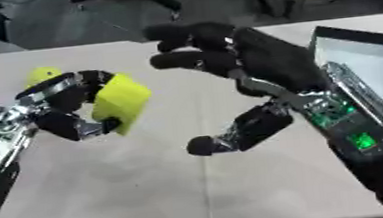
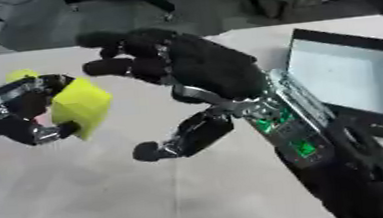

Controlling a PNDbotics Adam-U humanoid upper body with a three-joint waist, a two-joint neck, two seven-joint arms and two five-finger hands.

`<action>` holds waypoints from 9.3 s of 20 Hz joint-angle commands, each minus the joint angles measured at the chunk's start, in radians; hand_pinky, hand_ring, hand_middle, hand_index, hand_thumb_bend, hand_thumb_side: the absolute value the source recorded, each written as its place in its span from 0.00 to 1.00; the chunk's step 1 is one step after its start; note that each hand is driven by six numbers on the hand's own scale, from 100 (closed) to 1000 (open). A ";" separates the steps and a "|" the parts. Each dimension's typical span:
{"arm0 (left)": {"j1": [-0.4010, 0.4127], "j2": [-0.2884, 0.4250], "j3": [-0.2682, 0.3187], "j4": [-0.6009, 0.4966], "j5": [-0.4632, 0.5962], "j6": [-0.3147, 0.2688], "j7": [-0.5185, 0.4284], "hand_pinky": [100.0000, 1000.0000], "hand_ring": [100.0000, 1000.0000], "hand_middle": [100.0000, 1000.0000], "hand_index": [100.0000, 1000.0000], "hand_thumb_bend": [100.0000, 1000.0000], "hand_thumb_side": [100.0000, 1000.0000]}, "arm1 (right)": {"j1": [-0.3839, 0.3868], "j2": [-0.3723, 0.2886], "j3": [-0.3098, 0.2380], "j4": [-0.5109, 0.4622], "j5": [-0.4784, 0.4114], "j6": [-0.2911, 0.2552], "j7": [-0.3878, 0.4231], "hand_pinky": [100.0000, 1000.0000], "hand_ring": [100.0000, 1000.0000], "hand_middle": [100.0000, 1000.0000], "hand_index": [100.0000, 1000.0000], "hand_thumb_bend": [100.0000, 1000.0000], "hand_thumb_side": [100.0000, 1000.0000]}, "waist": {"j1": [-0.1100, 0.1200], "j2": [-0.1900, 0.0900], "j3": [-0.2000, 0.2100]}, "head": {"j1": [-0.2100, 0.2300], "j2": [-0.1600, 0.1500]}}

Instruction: Pick up the objects with one hand, pass them to the other hand, and then place them into the box on the other side of the table.

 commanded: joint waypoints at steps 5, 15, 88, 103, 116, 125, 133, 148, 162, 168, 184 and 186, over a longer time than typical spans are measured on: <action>-0.049 0.016 -0.073 -0.042 -0.050 -0.015 -0.081 0.60 0.46 0.45 0.69 0.22 0.06 | -0.032 0.014 0.015 -0.011 -0.038 -0.021 0.065 0.86 0.82 1.00 0.94 0.45 0.20 | 0.006 -0.010 -0.005 | -0.013 -0.002; -0.090 -0.003 -0.117 -0.068 -0.078 -0.025 -0.118 0.60 0.47 0.46 0.70 0.21 0.06 | -0.036 0.032 0.033 0.009 -0.068 -0.025 0.174 0.87 0.82 1.00 0.92 0.41 0.17 | 0.009 -0.013 -0.004 | -0.016 -0.002; -0.107 -0.009 -0.112 -0.160 -0.012 0.044 -0.143 0.61 0.48 0.48 0.77 0.28 0.18 | -0.002 0.032 0.028 0.064 0.293 0.155 -0.038 0.78 0.73 1.00 0.35 0.06 0.00 | 0.012 -0.015 0.002 | -0.038 -0.002; -0.105 0.006 0.003 -0.051 -0.035 -0.029 -0.109 0.65 0.49 0.56 0.82 0.75 0.57 | 0.003 0.025 0.035 0.099 0.283 0.133 -0.100 0.78 0.74 1.00 0.29 0.08 0.00 | 0.006 -0.015 0.005 | -0.066 -0.002; -0.041 0.055 0.193 0.129 -0.107 -0.070 0.101 0.64 0.48 0.55 0.82 0.72 0.60 | 0.032 -0.037 -0.030 0.079 0.256 0.175 -0.138 0.84 0.90 1.00 0.29 0.07 0.00 | 0.002 -0.015 0.000 | -0.112 -0.002; 0.114 0.091 0.415 0.039 -0.001 -0.083 0.330 0.64 0.48 0.54 0.81 0.69 0.57 | 0.087 -0.140 -0.189 0.147 0.279 0.314 -0.259 0.88 0.91 1.00 0.25 0.06 0.00 | -0.001 -0.011 0.018 | -0.233 -0.002; 0.226 0.011 0.515 -0.050 -0.060 -0.059 0.428 0.64 0.47 0.53 0.80 0.65 0.55 | 0.087 -0.193 -0.341 0.393 0.122 0.498 -0.397 0.88 0.88 1.00 0.23 0.01 0.00 | -0.007 -0.016 0.035 | -0.315 -0.002; 0.278 -0.064 0.565 -0.075 -0.110 -0.029 0.471 0.64 0.47 0.52 0.80 0.63 0.55 | -0.020 -0.211 -0.522 0.946 0.301 0.604 -0.408 0.95 0.95 1.00 0.89 0.64 0.42 | -0.005 -0.021 0.058 | -0.361 -0.002; 0.269 0.013 0.554 -0.029 -0.193 -0.064 0.454 0.64 0.47 0.52 0.80 0.63 0.52 | 0.055 -0.259 -0.503 0.517 0.420 0.484 -0.279 0.94 0.95 1.00 0.95 0.56 0.25 | -0.004 -0.020 0.040 | -0.187 -0.002; 0.223 0.173 0.477 0.074 -0.479 -0.165 0.462 0.67 0.53 0.57 0.81 0.61 0.37 | 0.147 -0.236 -0.384 0.173 0.290 0.335 -0.289 0.91 0.90 1.00 0.94 0.40 0.19 | 0.011 -0.017 0.021 | 0.112 -0.002; -0.109 0.233 0.300 0.649 -1.261 -0.244 0.521 0.72 0.71 0.71 0.85 0.67 0.27 | 0.225 -0.146 -0.330 -0.008 0.230 0.261 -0.215 0.91 0.88 1.00 0.91 0.23 0.21 | -0.008 0.019 -0.059 | 0.154 -0.002; -0.132 0.225 0.309 0.693 -1.277 -0.236 0.542 0.72 0.71 0.71 0.85 0.66 0.27 | 0.223 -0.146 -0.329 -0.011 0.224 0.259 -0.213 0.91 0.88 1.00 0.91 0.22 0.21 | -0.007 0.028 -0.067 | 0.157 -0.002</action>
